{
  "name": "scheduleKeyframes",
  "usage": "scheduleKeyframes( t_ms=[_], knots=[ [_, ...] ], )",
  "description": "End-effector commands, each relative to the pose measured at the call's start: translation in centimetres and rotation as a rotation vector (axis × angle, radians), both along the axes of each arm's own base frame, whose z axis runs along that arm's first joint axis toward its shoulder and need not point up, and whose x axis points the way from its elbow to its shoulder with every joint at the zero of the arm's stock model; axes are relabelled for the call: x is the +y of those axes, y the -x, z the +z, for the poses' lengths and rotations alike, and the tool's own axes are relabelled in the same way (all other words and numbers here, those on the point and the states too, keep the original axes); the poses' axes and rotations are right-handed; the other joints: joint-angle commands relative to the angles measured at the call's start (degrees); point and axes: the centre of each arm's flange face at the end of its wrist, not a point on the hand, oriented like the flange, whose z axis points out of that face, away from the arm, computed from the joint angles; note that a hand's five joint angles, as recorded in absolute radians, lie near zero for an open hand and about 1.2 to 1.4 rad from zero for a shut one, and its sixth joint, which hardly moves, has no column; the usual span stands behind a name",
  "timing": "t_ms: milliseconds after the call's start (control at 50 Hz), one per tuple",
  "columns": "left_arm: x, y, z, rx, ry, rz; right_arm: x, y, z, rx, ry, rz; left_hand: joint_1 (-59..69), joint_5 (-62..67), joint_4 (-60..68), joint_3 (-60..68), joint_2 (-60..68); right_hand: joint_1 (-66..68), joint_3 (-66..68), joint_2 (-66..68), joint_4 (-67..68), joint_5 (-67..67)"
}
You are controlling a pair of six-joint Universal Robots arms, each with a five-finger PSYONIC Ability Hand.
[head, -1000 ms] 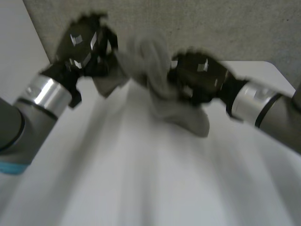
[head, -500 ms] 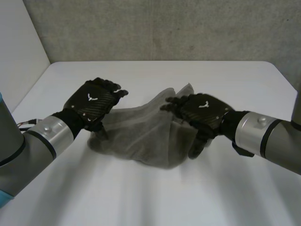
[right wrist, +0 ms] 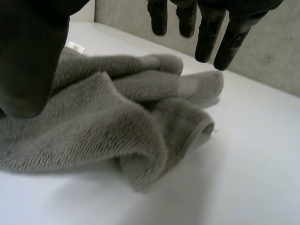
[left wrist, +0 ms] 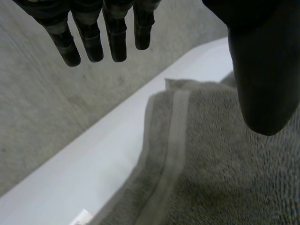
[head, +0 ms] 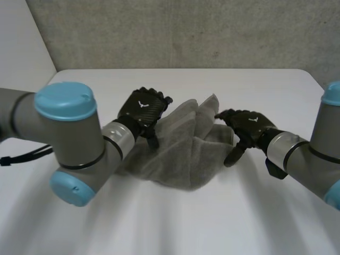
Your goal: Fold the towel.
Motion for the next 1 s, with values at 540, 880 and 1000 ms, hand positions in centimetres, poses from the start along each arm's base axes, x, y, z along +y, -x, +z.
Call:
scheduleKeyframes(
  t_ms=[540, 880, 1000],
  knots=[
    [2.2, 1.4, -6.9, -0.134, -0.144, -0.18, -1.5, -0.6, -4.6, 0.101, -0.019, 0.007, 19.99, 18.33, -2.93, -2.41, 19.09, 33.86, -1.9, 33.55, -3.3, 30.5],
    [2.2, 1.3, -3.1, -0.168, 0.009, -0.122, -2.3, -0.9, -2.3, 0.094, 0.055, 0.02, 63.38, 61.72, -2.93, -2.41, 62.49, 69.81, -1.9, 69.51, -3.3, 66.46],
    [1.6, -0.2, 3.0, -0.087, 0.129, -0.015, -1.5, -2.0, 2.5, 0.021, 0.165, 0.071, 63.38, 61.72, -2.93, -2.41, 62.49, 69.81, -1.9, 69.51, -3.3, 66.46]
  ],
)
